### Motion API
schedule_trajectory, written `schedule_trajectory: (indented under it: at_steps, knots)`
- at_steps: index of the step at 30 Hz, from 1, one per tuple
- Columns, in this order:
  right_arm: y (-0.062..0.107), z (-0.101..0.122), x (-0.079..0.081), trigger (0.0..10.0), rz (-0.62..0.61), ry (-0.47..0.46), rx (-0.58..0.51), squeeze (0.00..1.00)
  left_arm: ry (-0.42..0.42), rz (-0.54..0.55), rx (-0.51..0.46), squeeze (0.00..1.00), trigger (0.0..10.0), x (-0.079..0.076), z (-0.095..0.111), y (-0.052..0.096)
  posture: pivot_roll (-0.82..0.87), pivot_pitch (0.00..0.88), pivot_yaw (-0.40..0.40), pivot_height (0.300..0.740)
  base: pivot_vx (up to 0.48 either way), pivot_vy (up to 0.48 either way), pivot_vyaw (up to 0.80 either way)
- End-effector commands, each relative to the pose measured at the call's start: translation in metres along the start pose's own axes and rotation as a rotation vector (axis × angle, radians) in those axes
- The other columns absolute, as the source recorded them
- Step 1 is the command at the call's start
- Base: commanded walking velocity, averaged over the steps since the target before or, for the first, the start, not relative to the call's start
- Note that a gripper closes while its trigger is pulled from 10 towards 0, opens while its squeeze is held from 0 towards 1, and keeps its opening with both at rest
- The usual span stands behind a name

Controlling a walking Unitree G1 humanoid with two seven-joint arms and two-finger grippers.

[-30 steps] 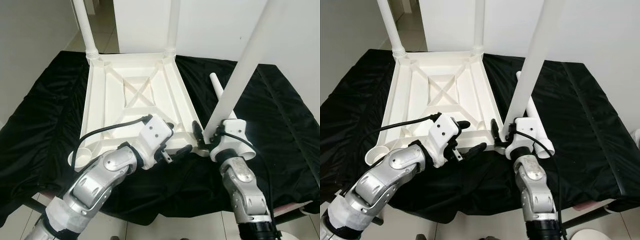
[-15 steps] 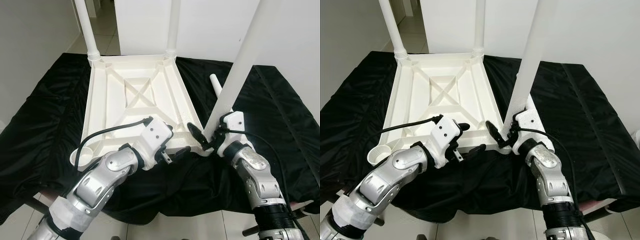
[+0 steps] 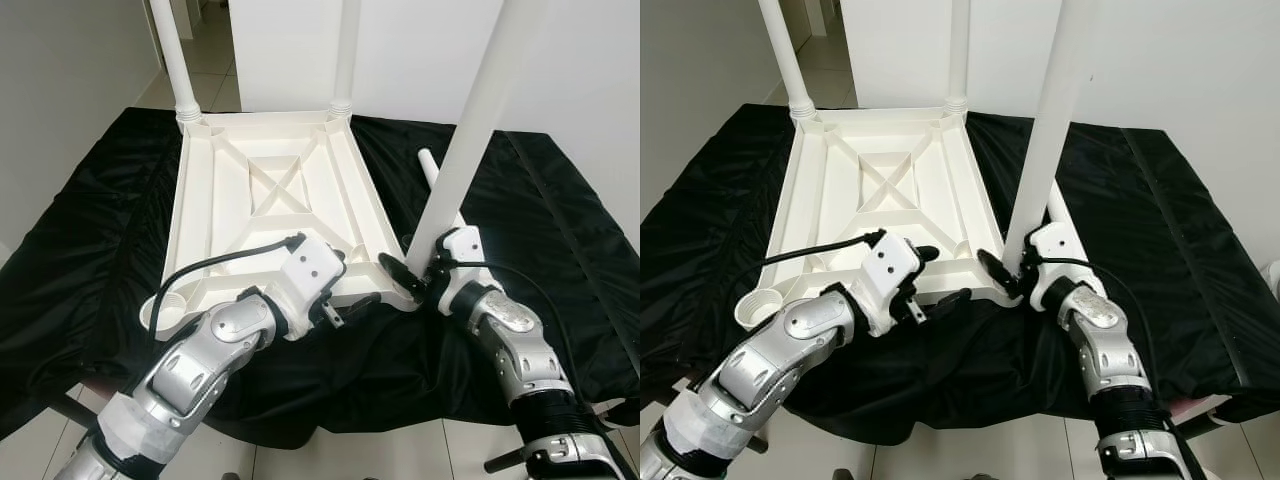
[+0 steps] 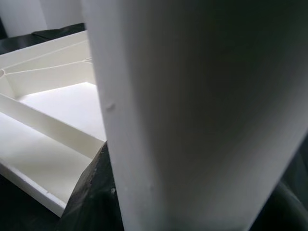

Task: Building children table

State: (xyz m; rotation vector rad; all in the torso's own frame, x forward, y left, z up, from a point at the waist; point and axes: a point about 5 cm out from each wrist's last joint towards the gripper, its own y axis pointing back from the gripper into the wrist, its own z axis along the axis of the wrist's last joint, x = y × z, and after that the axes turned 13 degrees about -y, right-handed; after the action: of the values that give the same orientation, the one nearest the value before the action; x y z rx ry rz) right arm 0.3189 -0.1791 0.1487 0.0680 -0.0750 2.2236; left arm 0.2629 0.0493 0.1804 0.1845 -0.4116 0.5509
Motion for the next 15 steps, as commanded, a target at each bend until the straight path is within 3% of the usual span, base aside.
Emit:
schedule_trajectory:
  at_steps: [1,7,8,15]
  knots:
    - [0.0019,-0.0098,0.0007,0.0,0.017,-0.03,0.033,0.0,-0.013,-0.098,-0.026,0.0,10.0,-0.0042,0.0034,0.0006,-0.03,0.066,-0.006,0.74,0.0,0.0,0.0]
    - [0.005,-0.0154,0.0021,0.0,0.013,-0.049,0.042,0.0,-0.012,-0.099,-0.029,0.0,10.0,-0.0046,0.0043,0.0009,-0.03,0.071,-0.004,0.74,0.0,0.0,0.0]
    - [0.0055,-0.0168,0.0032,10.0,0.001,-0.067,0.036,0.0,-0.011,-0.1,-0.028,0.0,10.0,-0.0049,0.0043,0.0011,-0.03,0.072,-0.004,0.74,0.0,0.0,0.0]
    - [0.0032,-0.0175,0.0073,10.0,-0.128,-0.109,0.007,0.0,-0.007,-0.105,-0.025,0.0,10.0,-0.0072,0.0041,0.0021,-0.04,0.083,-0.01,0.74,0.0,0.0,0.0]
